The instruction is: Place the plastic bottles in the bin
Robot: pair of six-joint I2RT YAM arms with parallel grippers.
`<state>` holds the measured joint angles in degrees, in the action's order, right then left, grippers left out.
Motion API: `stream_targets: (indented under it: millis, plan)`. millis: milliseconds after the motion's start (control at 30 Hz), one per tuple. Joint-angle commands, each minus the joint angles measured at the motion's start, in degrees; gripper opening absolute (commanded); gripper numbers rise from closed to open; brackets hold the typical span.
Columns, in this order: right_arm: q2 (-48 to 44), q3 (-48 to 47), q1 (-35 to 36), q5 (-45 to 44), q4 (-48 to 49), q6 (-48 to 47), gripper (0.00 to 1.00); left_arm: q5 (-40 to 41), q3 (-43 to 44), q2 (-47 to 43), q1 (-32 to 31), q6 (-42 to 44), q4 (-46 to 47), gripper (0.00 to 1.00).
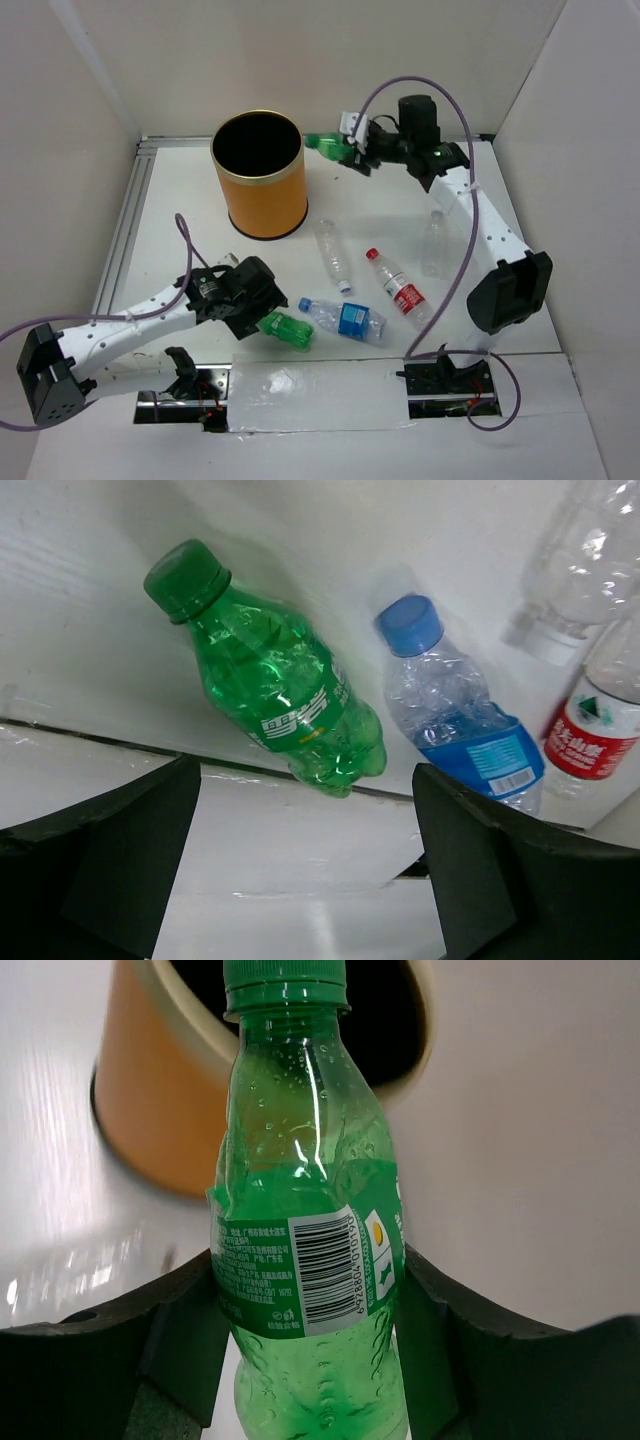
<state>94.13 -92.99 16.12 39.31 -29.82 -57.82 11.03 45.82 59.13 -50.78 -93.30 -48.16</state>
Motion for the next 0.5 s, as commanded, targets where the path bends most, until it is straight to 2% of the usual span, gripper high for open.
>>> stream_targets:
  millis: [0, 133, 267, 333, 367, 400, 433, 467]
  plan:
    - [-0.19, -7.27, 7.42, 2.19, 12.13, 10.95, 0.31, -0.22, 1.9, 3.43, -2.21, -5.58, -0.97, 1.0]
    - [6.23, -17.46, 14.02, -0.98, 16.37, 15.71, 0.32, -0.83, -2.92, 5.28, -2.92, -8.03, 3.76, 1.0]
    - [12.21, -19.94, 18.93, -4.14, 24.18, 21.6, 0.35, -1.36, -9.78, 5.29, -2.21, -7.87, 10.45, 1.0]
    - [16.85, -22.31, 19.48, -5.82, 26.66, 25.54, 0.42, -1.36, -11.1, 5.29, -1.42, -7.25, 11.51, 1.0]
    - [18.71, -26.5, 20.17, -5.82, 26.66, 27.13, 0.45, -1.36, -11.11, 5.81, -0.9, -6.38, 12.64, 1.0]
    - [20.64, -29.06, 20.18, -5.82, 26.66, 28.54, 0.52, -1.36, -11.72, 6.86, -0.9, -6.37, 13.35, 1.0]
    - [24.57, -31.79, 20.18, -6.43, 24.57, 29.69, 0.71, -1.36, -11.72, 7.39, -0.9, -6.37, 14.05, 1.0]
    - [26.18, -34.25, 20.18, -7.92, 23.85, 31.87, 0.77, -1.36, -11.72, 8.1, -0.37, -5.76, 16.32, 1.0]
